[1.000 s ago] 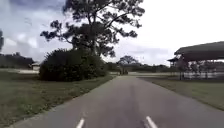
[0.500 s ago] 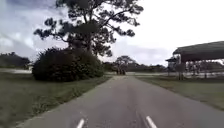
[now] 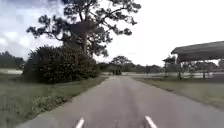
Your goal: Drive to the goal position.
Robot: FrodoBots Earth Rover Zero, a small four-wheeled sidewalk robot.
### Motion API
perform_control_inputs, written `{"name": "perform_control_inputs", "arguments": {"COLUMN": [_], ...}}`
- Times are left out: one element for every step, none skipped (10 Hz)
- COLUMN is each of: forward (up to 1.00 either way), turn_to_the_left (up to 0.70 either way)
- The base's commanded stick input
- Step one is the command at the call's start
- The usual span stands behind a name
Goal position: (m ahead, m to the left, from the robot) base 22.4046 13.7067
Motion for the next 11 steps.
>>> {"name": "perform_control_inputs", "arguments": {"forward": [0.69,0.69,0.69,0.69,0.69,0.69,0.69,0.69,0.69,0.69,0.69], "turn_to_the_left": [0.03,0.03,0.03,0.03,0.03,0.03,0.03,0.03,0.03,0.03,0.03]}}
